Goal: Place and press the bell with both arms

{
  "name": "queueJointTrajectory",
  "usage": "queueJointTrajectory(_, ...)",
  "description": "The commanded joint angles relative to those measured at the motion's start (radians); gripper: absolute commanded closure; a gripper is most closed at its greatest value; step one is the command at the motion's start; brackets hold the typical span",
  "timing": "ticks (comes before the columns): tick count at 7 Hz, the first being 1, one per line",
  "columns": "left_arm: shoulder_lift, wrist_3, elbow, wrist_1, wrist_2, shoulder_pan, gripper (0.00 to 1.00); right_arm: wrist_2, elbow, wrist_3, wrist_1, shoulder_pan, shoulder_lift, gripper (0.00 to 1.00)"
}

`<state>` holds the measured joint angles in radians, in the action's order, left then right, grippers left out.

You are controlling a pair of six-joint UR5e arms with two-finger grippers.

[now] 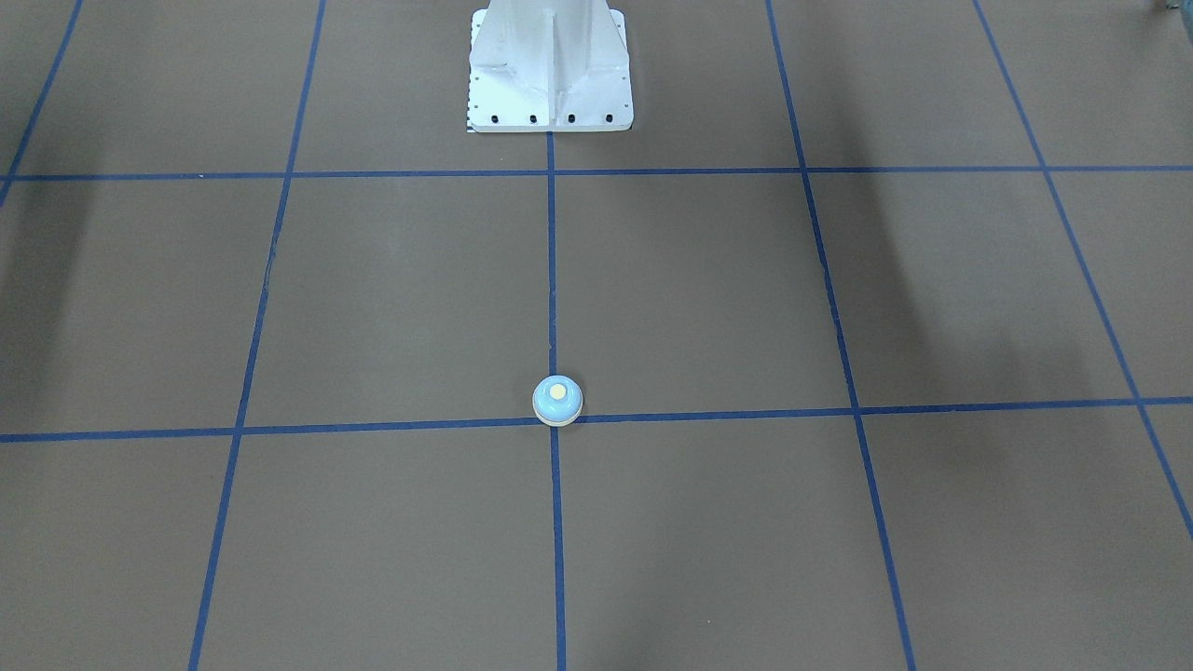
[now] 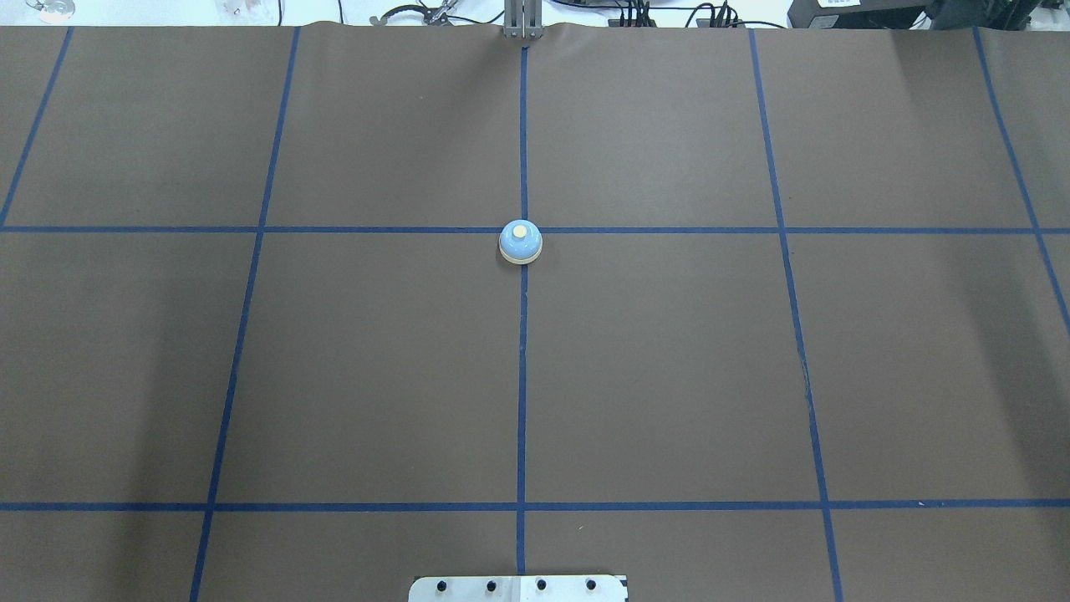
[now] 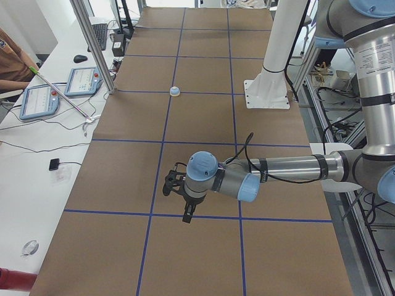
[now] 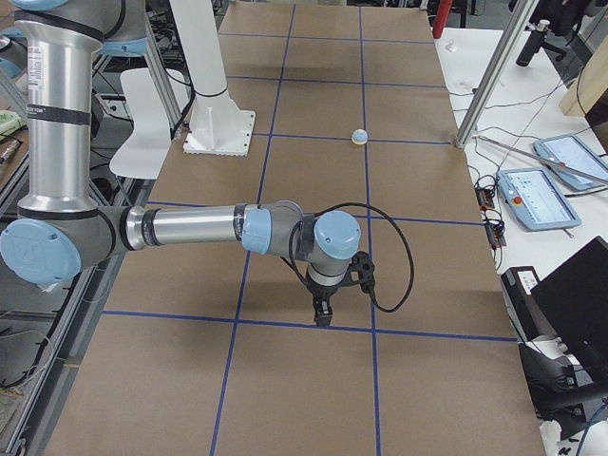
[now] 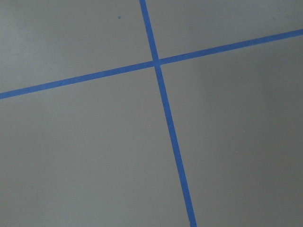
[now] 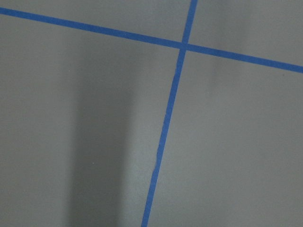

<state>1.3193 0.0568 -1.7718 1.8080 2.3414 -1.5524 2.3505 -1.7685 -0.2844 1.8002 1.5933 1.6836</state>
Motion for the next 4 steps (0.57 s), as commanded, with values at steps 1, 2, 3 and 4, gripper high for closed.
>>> queueJointTrajectory(1, 0.056, 0.049, -0.082, -0.23, -0.01, -0.023, 0.0, 0.001, 0.003, 0.001, -0.004, 0.01, 0.028, 0.0)
queueJointTrajectory(2, 0.063, 0.041, -0.084, -0.24, -0.011, -0.022, 0.0, 0.001, 0.003, 0.002, -0.004, 0.013, 0.031, 0.0)
queueJointTrajectory(3, 0.061, 0.035, -0.084, -0.243, -0.011, -0.022, 0.0, 0.003, 0.003, 0.002, -0.004, 0.013, 0.034, 0.0)
queueJointTrajectory(4, 0.06, 0.035, -0.081, -0.243, -0.011, -0.022, 0.0, 0.003, 0.003, 0.002, -0.004, 0.013, 0.034, 0.0)
